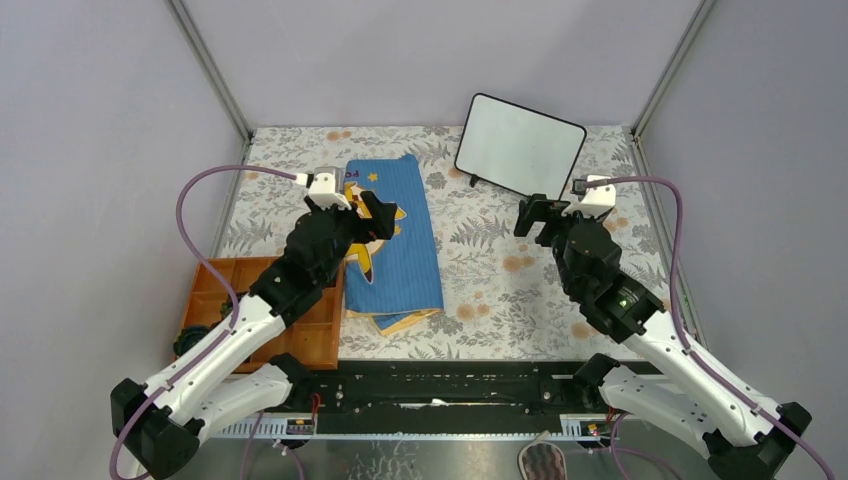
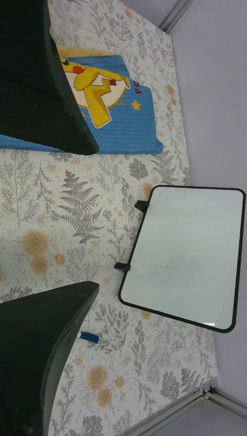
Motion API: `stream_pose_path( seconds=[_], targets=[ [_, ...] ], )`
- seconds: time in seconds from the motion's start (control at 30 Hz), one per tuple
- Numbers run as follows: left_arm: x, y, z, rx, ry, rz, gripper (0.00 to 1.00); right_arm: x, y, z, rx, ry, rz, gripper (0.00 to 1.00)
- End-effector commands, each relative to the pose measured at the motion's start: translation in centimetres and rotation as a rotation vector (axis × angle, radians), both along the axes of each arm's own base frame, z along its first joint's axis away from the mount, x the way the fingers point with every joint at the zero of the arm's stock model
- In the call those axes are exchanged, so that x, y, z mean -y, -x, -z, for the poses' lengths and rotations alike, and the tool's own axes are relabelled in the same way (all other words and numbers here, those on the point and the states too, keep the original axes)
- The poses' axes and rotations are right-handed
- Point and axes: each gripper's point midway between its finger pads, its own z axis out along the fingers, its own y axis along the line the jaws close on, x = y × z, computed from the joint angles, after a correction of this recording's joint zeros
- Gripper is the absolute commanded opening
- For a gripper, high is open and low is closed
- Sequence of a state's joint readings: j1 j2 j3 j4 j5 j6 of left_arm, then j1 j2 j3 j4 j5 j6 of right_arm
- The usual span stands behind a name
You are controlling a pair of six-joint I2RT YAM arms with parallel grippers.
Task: Write a sentence on the whiteboard
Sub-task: Move the whiteboard stand to the center of the board.
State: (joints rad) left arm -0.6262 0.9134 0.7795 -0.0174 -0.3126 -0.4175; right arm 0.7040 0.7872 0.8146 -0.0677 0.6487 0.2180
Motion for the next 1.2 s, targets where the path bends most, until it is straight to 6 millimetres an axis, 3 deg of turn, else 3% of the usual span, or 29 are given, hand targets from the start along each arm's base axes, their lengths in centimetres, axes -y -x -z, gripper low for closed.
stream_pose_path(
  seconds=[0.0, 0.43, 0.67, 0.9, 0.97, 1.07, 1.17],
  targets=[
    [-0.3, 0.0, -2.0, 0.052, 0.042, -0.008, 0.99, 0.6, -0.4, -2.7, 0.111, -0.092, 0.040, 1.00],
    [2.1, 1.4, -2.4, 0.101, 0.028, 0.166, 0.99, -0.3, -1.0, -2.5, 0.003, 0.001, 0.019, 1.00],
    [2.3, 1.9, -2.9, 0.115, 0.039, 0.183, 0.99, -0.3, -3.2, -1.6, -0.039, -0.002, 0.114, 1.00],
    [2.8, 2.4, -3.1, 0.110, 0.053, 0.204, 0.99, 2.8, -7.6, 4.5, -0.208, -0.162, 0.271, 0.94],
    [2.8, 2.5, -3.2, 0.111, 0.056, 0.203, 0.99, 3.1, -8.4, 6.5, -0.232, -0.168, 0.297, 0.88],
    [2.8, 2.5, -3.2, 0.110, 0.059, 0.199, 0.99, 3.6, -9.8, 8.9, -0.222, -0.159, 0.358, 0.70],
    [2.8, 2.5, -3.2, 0.104, 0.061, 0.198, 0.99, 3.7, -11.2, 11.3, -0.253, -0.140, 0.409, 0.63]
  ],
)
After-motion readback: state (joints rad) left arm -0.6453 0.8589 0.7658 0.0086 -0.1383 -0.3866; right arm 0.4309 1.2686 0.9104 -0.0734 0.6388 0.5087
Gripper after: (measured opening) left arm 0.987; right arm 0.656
